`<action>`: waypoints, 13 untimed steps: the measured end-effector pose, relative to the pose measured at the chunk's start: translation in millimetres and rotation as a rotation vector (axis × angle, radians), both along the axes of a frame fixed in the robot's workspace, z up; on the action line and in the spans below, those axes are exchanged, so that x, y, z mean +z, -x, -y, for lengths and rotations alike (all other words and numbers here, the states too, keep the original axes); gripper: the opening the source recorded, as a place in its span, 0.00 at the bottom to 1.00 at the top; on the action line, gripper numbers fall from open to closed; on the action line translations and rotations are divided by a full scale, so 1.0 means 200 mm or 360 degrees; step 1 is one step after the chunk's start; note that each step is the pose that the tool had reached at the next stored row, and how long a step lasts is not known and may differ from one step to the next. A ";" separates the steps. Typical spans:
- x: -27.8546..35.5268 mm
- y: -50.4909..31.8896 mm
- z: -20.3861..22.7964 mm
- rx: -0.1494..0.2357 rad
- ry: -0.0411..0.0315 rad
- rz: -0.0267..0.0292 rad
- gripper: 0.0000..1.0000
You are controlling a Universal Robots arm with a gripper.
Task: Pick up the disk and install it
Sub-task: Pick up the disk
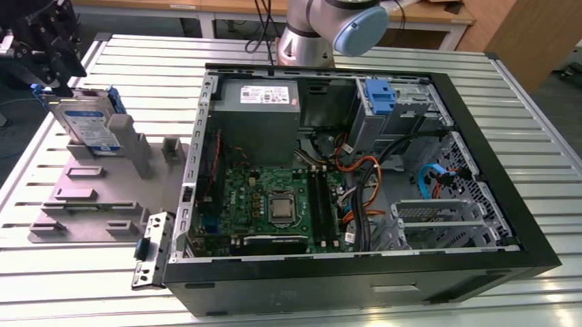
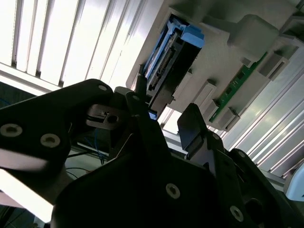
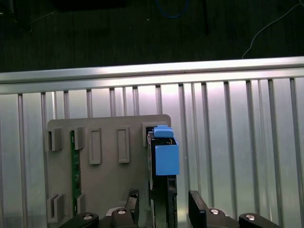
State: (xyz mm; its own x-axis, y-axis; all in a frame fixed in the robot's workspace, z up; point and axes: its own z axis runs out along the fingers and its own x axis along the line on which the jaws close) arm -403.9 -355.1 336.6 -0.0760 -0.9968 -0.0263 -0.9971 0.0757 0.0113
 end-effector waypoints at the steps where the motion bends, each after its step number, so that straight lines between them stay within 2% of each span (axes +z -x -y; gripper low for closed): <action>1: -0.001 0.000 0.000 0.0000 0.0000 0.00000 0.53; 5: -0.021 0.001 0.000 0.0000 0.0000 0.00001 0.53; 13: -0.093 0.002 0.000 0.0000 0.0001 0.00004 0.53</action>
State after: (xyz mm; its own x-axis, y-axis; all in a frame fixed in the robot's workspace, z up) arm -404.4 -355.1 318.1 -0.0760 -0.9968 -0.0259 -0.9971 0.0757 0.0111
